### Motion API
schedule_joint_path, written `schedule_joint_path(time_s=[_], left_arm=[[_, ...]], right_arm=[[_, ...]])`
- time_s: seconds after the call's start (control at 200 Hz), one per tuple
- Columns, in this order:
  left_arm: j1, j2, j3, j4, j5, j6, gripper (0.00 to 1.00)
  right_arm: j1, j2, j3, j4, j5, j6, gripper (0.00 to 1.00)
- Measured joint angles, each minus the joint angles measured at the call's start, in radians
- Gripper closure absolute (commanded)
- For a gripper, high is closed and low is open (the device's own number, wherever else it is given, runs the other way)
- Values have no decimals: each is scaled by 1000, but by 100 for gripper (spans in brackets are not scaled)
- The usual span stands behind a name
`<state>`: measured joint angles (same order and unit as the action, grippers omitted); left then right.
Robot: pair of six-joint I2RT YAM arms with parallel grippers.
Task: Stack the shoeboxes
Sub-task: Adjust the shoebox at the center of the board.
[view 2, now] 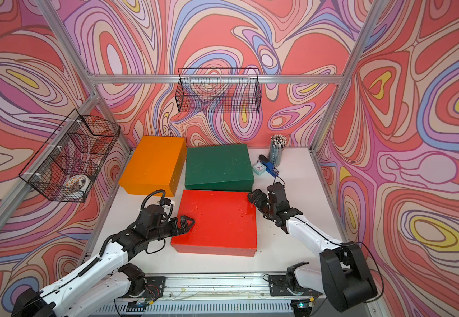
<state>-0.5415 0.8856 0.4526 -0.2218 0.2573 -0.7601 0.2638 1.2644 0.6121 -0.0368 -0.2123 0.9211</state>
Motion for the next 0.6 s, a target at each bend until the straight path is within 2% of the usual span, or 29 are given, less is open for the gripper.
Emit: schedule_joint_path(time_s=[0.11,0.235,0.601], left_arm=[[-35,43,23,15,-20,-5,7],[-40,17,25,17,-49,-8,3],[-40,-143,28,-61,-127,-3,0]], right_arm=[[-39,31,35,-14,-35,-23,9],[-51,14,63,-58,-37,-55,2],[-51,-175,61,-189,-14,-113,2]])
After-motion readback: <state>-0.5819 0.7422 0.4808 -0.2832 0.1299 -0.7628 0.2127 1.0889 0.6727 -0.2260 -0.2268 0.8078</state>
